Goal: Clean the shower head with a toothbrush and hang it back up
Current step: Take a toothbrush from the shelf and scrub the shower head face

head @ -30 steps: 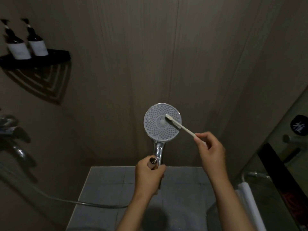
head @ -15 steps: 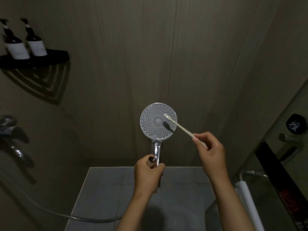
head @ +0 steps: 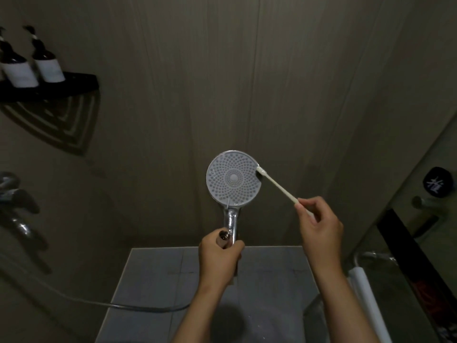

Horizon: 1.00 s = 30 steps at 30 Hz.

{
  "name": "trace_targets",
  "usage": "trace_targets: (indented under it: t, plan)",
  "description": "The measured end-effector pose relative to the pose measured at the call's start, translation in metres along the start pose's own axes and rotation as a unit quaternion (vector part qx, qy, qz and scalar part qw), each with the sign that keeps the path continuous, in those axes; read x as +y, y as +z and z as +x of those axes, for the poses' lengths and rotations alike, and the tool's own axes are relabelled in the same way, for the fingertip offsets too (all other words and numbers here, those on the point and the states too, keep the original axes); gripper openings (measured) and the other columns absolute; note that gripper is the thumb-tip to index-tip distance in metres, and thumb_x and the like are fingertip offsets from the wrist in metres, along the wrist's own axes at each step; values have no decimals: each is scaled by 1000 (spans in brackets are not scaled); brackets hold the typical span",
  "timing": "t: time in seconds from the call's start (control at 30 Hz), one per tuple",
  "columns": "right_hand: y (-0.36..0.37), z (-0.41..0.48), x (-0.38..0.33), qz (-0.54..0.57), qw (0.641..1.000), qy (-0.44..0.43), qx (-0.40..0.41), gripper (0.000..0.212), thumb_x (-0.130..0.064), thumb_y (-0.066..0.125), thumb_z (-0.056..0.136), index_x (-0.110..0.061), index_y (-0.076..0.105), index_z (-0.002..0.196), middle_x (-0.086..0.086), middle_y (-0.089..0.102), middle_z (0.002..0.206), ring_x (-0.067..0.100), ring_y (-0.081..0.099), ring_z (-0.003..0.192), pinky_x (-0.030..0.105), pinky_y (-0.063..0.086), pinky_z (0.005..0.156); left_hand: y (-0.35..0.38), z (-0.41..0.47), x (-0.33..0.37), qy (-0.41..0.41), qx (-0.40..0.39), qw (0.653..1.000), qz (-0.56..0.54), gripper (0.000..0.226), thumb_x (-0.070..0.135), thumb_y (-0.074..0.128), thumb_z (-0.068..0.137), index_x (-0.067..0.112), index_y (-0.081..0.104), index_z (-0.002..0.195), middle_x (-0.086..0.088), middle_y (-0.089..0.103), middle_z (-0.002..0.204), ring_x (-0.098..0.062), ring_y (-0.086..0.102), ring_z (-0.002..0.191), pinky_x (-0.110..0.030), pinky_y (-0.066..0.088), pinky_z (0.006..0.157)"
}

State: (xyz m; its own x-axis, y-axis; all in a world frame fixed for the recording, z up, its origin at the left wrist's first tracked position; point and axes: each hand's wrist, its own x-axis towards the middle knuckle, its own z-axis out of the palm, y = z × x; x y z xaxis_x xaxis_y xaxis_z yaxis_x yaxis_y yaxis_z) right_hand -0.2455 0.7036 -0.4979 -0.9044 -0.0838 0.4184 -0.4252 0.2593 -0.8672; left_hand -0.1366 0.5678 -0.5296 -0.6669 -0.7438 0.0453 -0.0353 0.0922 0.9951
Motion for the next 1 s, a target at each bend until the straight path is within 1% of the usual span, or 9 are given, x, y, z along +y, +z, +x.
trace_targets:
  t: [0.13,0.3,0.43,0.5,0.63,0.7,0.8,0.9,1.0]
  plan:
    - [1,1,-9,38,998,-14,-42,6,-15,65,87,-16,66,82,-1,65,70,2,54,59,16,40,51,3,5,-1,5,2,1000,-15,32,-10,61,71,12,45,54,3,41,43,-17,44,46,-26,35,44]
    - [13,-5,-10,6,997,-24,-72,10,-14,66,86,-18,63,77,-9,65,71,-8,56,62,6,39,54,7,6,1,12,-4,1000,-18,38,-10,62,70,16,41,52,3,39,43,-16,43,47,-28,36,48]
    - [8,1,-1,-34,999,-13,-36,12,-19,66,87,-23,61,76,-10,63,66,-5,53,58,22,42,54,4,6,3,9,2,1000,-26,35,-9,62,72,14,42,54,-2,39,46,-17,44,48,-26,35,46]
    - [5,1,2,-38,999,-8,-26,13,-20,65,87,-23,60,75,-8,63,67,-3,52,57,25,42,53,2,7,3,7,7,1000,-29,34,-8,62,72,14,43,55,-4,40,48,-18,45,49,-28,35,47]
    - [4,-2,3,-34,999,-7,-16,13,-19,65,87,-19,60,74,-7,64,66,-3,53,56,26,42,55,2,7,0,4,6,999,-32,43,-8,62,71,20,38,49,5,40,42,-18,43,48,-28,33,47]
    - [3,-3,0,-13,1000,-8,-14,13,-16,65,87,-16,61,74,-7,63,64,-1,54,57,23,41,54,2,7,0,6,9,999,-33,46,-9,61,71,21,37,46,7,39,41,-17,42,47,-27,32,47]
    - [2,-3,-7,17,999,-19,-31,14,-15,66,86,-12,61,73,-12,66,75,-1,55,59,14,38,51,2,8,-1,8,14,999,-30,46,-10,61,71,21,37,46,7,39,40,-16,42,46,-25,33,43]
    - [9,-4,-14,9,997,-38,-62,16,-14,67,85,-15,60,71,-4,60,62,-3,52,55,9,34,48,2,8,-3,18,14,1000,-13,38,-8,62,70,16,41,49,6,41,42,-15,42,46,-27,34,45]
    - [15,-7,-17,-1,996,-36,-85,14,-12,67,85,-13,61,72,-9,53,57,-6,50,53,6,32,46,2,6,-4,21,14,1000,-5,28,-7,62,69,6,44,52,3,42,44,-15,43,48,-30,35,49]
